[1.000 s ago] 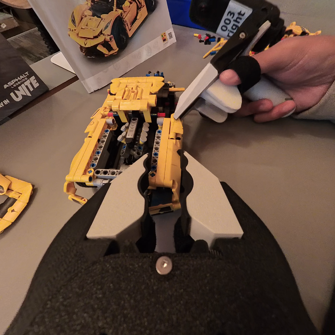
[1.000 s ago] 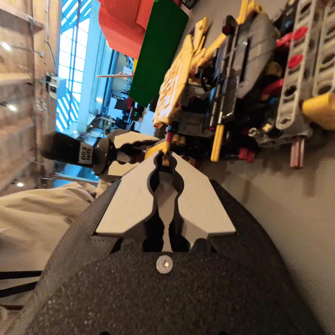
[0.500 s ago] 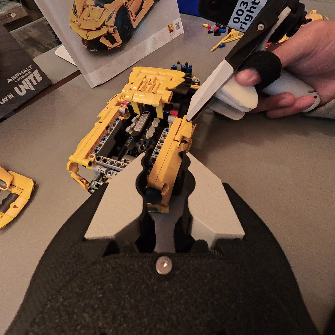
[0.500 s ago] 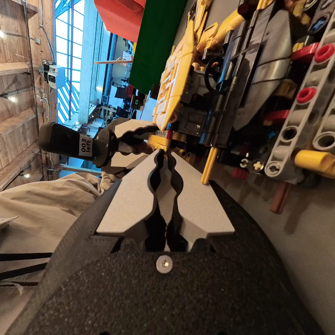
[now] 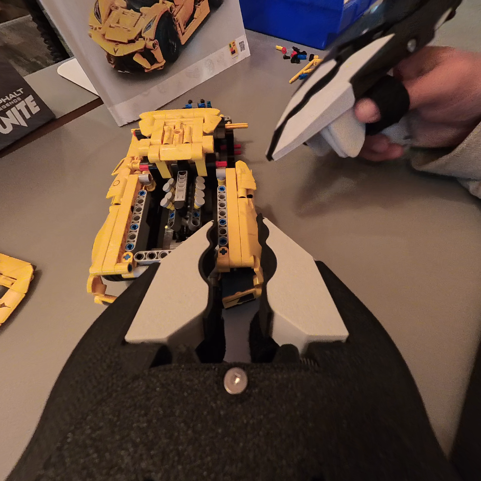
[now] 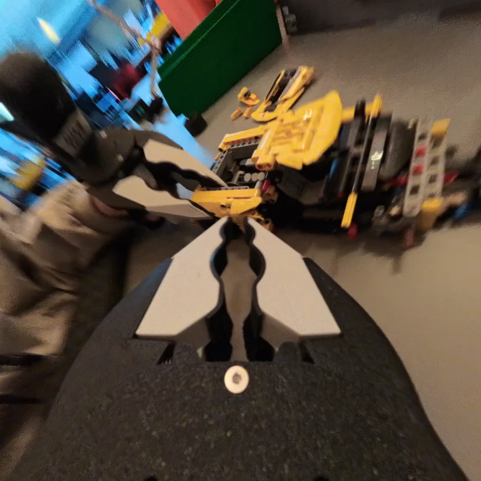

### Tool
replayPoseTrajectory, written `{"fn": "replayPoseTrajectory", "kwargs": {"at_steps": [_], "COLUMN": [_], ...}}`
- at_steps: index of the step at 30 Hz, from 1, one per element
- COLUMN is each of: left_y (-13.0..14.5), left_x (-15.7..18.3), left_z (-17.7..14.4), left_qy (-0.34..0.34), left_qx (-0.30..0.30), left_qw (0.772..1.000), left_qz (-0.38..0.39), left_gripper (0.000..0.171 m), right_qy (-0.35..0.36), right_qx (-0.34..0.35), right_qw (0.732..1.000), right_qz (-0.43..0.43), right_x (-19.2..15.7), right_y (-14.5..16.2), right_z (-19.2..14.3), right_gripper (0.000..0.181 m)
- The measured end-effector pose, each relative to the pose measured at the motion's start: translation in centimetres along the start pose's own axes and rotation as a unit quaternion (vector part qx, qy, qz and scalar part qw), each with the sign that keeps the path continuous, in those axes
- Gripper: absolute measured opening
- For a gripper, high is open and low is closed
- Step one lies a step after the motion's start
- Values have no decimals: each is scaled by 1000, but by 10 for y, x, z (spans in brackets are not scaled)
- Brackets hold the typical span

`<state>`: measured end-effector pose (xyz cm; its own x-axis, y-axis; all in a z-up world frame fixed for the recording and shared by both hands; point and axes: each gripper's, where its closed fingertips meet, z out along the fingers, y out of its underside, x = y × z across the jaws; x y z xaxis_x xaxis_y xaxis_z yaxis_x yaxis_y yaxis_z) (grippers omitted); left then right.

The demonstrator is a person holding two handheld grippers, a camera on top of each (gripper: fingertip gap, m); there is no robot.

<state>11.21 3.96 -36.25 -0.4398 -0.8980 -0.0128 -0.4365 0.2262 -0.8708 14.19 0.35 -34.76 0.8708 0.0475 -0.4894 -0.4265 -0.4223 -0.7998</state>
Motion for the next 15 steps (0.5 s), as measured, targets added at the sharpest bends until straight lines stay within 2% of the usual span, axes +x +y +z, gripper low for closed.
{"fn": "replayPoseTrajectory", "kwargs": {"at_steps": [2, 5, 9, 10, 15], "left_y": [0, 1, 1, 1, 1], "left_x": [1, 1, 0, 0, 0], "left_z": [-1, -2, -1, -1, 1], "left_qy": [4, 12, 12, 12, -5], "left_qx": [3, 5, 6, 7, 3], "left_qw": [1000, 1000, 1000, 1000, 1000], "left_qz": [4, -1, 1, -1, 0], "left_gripper": [30, 30, 30, 30, 31], "right_qy": [53, 74, 61, 61, 87], "right_qx": [-3, -55, -67, -79, -122], "right_qw": [991, 975, 971, 971, 968], "right_qz": [-123, -204, -222, -219, -203], "right_x": [4, 7, 9, 11, 17], "right_y": [-1, 8, 7, 11, 22], "right_z": [2, 11, 24, 25, 21], "right_gripper": [22, 34, 28, 19, 8]}}
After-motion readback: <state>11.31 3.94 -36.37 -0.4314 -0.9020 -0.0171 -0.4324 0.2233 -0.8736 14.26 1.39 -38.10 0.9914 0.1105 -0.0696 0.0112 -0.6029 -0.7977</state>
